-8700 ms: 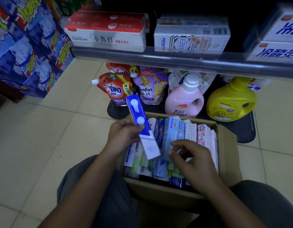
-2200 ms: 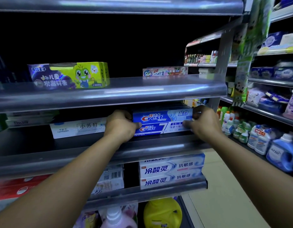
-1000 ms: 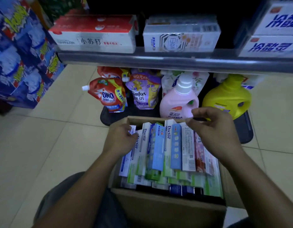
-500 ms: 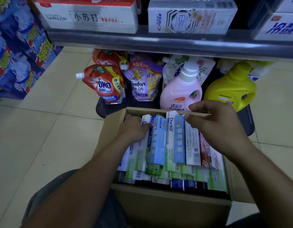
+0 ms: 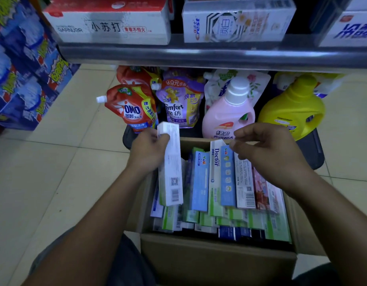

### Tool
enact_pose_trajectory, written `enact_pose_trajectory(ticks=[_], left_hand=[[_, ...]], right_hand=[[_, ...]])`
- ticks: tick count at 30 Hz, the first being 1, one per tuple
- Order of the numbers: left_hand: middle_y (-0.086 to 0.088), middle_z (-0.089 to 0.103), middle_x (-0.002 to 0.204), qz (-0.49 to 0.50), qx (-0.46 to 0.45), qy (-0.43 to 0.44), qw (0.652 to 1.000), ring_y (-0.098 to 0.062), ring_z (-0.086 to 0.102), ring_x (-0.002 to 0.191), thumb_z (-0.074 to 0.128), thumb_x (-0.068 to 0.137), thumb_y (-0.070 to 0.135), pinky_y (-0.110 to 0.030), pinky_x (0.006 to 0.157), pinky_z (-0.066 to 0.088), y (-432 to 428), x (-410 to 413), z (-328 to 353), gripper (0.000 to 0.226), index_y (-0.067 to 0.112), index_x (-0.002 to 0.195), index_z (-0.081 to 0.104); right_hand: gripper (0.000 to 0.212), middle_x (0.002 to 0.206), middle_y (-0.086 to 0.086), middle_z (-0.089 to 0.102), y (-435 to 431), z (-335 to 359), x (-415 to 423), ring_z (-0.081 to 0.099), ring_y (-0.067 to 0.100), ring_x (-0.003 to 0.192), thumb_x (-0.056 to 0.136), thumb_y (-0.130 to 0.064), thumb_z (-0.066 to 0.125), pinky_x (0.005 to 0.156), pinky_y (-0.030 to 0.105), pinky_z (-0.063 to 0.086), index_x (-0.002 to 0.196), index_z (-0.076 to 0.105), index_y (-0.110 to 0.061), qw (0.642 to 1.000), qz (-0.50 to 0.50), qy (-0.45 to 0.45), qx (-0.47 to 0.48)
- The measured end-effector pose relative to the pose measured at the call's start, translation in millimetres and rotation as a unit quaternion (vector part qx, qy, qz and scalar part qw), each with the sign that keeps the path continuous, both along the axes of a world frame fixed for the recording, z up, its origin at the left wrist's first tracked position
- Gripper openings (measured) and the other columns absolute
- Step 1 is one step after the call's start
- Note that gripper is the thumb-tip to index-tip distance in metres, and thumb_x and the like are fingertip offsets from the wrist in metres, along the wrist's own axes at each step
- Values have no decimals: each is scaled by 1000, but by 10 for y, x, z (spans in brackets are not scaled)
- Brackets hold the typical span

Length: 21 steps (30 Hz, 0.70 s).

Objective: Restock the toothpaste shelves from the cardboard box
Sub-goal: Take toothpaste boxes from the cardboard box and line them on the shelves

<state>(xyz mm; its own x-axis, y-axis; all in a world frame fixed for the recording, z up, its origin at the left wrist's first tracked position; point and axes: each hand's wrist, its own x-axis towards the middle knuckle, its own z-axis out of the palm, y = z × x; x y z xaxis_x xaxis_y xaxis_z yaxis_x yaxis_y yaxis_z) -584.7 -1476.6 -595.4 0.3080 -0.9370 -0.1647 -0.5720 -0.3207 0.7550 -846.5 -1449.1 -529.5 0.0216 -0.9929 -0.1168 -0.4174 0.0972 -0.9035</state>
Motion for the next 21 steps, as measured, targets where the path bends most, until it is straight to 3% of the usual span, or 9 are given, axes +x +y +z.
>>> enact_pose_trajectory(ticks=[3,6,9,11,13,16,18,21], left_hand=[[-3,77,84,68,-36,151,986,-24,75,81,59,85,42,-47,75,61,-2,21,233,32,10,85,64],[-15,77,96,97,-61,255,960,-29,76,88,59,99,31,-47,75,60,30,-27,355,25,8,89,63],[-16,78,99,107,-58,362,924,-22,77,81,55,104,27,-27,62,57,101,-146,438,25,4,97,63],[-15,78,102,111,-45,425,897,-23,77,87,54,104,28,-27,66,59,139,-232,465,27,4,103,66],[-16,77,107,114,-34,466,877,-25,76,97,54,104,30,-31,75,61,160,-301,457,30,4,110,68],[-13,77,111,80,-26,518,851,-24,75,104,54,105,31,-29,81,61,190,-344,414,31,7,119,67],[-10,78,109,33,2,496,868,-23,76,100,53,105,41,-28,76,61,226,-332,367,36,13,121,68],[0,79,89,-25,56,275,959,-22,76,73,48,95,69,-34,59,58,297,-323,200,50,27,97,74]], right_hand=[[9,82,-3,74,8,25,67,71,35,81,84,-24,80,83,51,57,88,71,-24,1000,16,-6,12],[10,83,-3,73,47,41,172,70,37,84,87,-27,76,77,42,56,95,73,-21,997,46,-43,44],[42,103,-6,73,94,33,238,71,18,94,79,-51,75,79,40,56,115,68,-30,986,101,-61,117],[65,114,-11,71,132,32,275,69,7,103,66,-61,75,84,38,59,124,63,-35,980,131,-61,137],[63,112,-7,74,160,34,301,71,12,102,66,-52,82,80,40,61,123,63,-34,976,124,-98,147],[48,102,5,78,146,60,274,75,29,91,73,-19,87,75,50,61,116,67,-19,973,63,-176,139],[40,99,9,78,111,103,192,75,32,82,72,-7,85,73,51,59,109,71,-9,971,19,-210,114],[23,91,10,78,66,177,29,69,26,68,72,-4,82,55,32,56,95,77,-6,970,-23,-228,79]])
